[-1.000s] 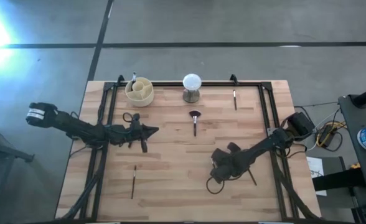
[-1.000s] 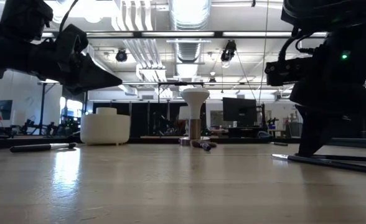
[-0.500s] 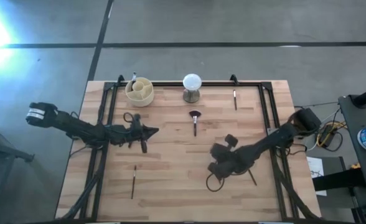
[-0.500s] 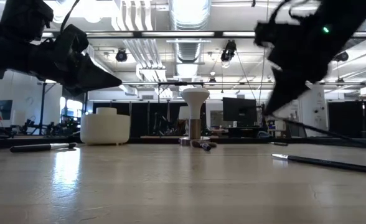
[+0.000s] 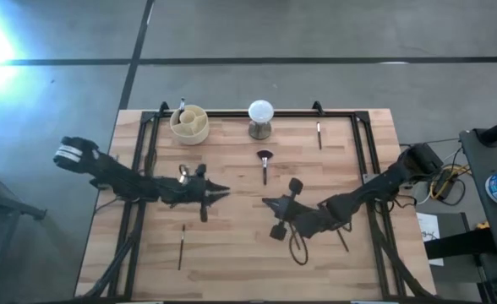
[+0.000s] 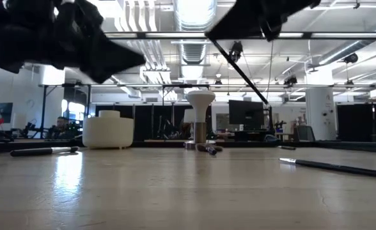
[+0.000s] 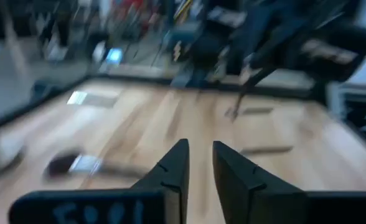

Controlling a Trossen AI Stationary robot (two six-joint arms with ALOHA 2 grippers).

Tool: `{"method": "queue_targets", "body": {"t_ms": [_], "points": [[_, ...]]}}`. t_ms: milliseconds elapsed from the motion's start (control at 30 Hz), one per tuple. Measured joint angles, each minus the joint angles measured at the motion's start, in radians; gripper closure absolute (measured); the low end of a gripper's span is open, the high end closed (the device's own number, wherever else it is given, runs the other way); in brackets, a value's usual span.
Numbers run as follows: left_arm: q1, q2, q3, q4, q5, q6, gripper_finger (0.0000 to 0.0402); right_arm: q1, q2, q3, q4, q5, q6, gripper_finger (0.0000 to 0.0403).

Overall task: Put items in baskets/containers
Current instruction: Put the eyeshadow brush into the organizer

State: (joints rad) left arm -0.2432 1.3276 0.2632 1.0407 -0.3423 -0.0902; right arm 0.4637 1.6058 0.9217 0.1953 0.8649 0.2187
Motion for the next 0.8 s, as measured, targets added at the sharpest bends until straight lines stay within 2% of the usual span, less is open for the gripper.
{"method": "queue_targets", "body": {"t_ms": [100, 167, 267, 467, 567, 800], "points": [[-0.048, 0.110, 0.026, 0.196, 0.040, 0.099, 0.0319, 0.001, 0.013, -0.010, 0.160, -0.036, -0.102, 0.0394], [-0.065, 0.177, 0.049, 0.258, 0.077, 0.134, 0.0313, 0.000, 0.017, -0.028, 0.265, -0.074, -0.167, 0.0394], [-0.070, 0.253, 0.099, 0.287, 0.126, 0.142, 0.0310, 0.000, 0.032, -0.053, 0.466, -0.167, -0.238, 0.0394], [-0.083, 0.344, 0.222, 0.289, 0.171, 0.162, 0.0309, 0.000, 0.041, -0.139, 0.750, -0.253, -0.308, 0.0394], [-0.087, 0.365, 0.265, 0.290, 0.173, 0.172, 0.0309, 0.000, 0.041, -0.165, 0.827, -0.291, -0.324, 0.0394], [-0.087, 0.375, 0.334, 0.271, 0.170, 0.172, 0.0309, 0.000, 0.050, -0.171, 0.862, -0.327, -0.346, 0.0394]]}}
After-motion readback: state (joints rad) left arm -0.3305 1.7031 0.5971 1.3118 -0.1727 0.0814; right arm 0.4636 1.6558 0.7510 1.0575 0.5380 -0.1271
